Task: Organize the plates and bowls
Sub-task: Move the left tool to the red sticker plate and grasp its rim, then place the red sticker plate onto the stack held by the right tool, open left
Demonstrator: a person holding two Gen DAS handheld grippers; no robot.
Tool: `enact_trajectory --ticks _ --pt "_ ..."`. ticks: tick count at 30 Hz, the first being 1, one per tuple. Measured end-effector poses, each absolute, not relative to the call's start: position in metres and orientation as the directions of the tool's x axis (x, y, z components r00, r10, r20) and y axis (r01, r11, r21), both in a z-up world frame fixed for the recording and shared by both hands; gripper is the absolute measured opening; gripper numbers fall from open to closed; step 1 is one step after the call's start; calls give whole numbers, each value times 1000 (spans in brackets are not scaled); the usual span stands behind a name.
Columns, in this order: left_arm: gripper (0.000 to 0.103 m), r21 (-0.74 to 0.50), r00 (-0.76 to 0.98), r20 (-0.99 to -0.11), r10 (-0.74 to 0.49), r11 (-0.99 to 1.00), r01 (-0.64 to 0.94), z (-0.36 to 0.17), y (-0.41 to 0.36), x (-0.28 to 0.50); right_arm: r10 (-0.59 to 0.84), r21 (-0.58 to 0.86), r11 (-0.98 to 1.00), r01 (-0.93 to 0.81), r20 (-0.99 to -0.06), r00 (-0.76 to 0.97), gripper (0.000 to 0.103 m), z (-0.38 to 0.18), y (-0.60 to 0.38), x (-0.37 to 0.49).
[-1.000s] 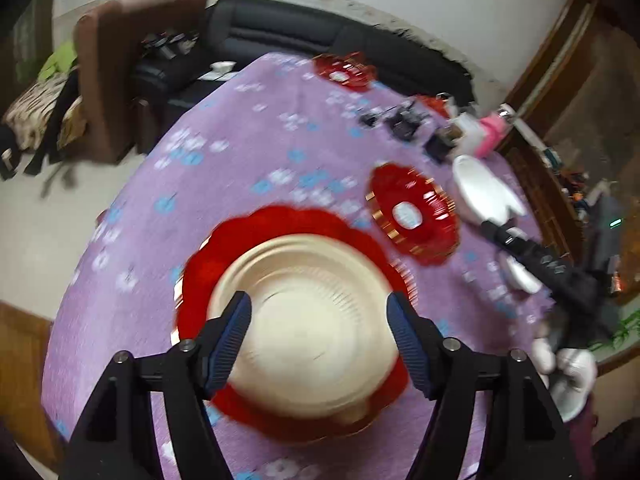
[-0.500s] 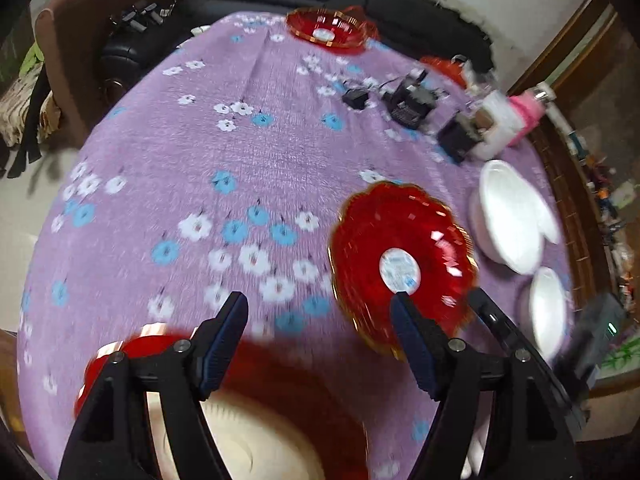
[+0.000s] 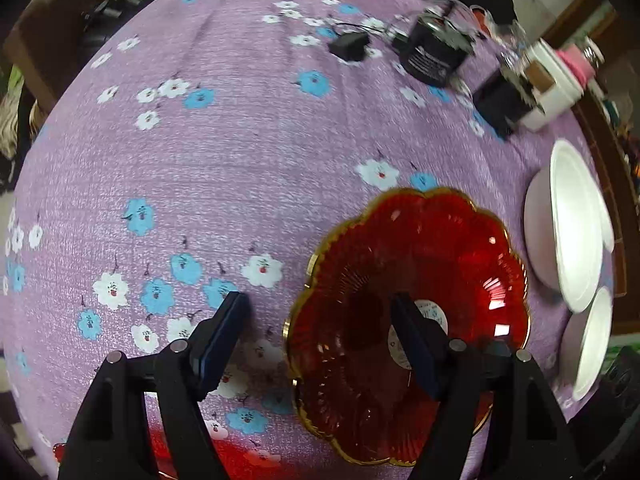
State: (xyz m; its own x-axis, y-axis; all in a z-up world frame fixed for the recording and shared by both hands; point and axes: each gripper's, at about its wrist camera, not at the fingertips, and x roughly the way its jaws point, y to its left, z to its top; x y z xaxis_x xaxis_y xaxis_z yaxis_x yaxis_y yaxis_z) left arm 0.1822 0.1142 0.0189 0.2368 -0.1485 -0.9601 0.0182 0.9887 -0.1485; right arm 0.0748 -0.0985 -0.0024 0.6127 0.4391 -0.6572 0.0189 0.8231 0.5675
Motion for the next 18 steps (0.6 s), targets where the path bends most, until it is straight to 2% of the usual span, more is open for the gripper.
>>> enact_trajectory --ticks 2,4,6,7,8,9,11,15,18 --pt "73 -135 235 -961 -145 989 58 18 105 176 441 562 827 5 -655 614 29 -2 -95 75" --pt "64 -98 253 -961 -114 992 73 20 97 170 445 558 830 -7 -655 610 27 -2 -92 76" --pt "47 -46 278 -959 -62 997 63 19 96 166 438 549 836 -5 -661 609 26 -2 -92 75" --pt "41 -49 288 -955 -63 997 53 20 98 164 435 546 838 -3 -664 609 23 -2 -93 75" --pt "29 -64 294 -953 -68 998 25 22 106 162 432 543 840 0 -668 606 20 -2 -94 75" --pt "23 -93 296 -951 -91 996 5 23 113 161 426 538 843 5 -673 605 17 -2 -96 75" --pt "21 -122 314 -943 -114 992 -7 29 123 155 439 552 834 7 -671 598 17 -3 -99 74" --pt "21 -84 360 -929 -81 996 7 43 124 138 444 546 838 -16 -664 602 15 3 -95 69" --pt "21 -105 377 -921 -101 994 8 53 128 127 447 551 834 -28 -646 619 14 9 -96 65"
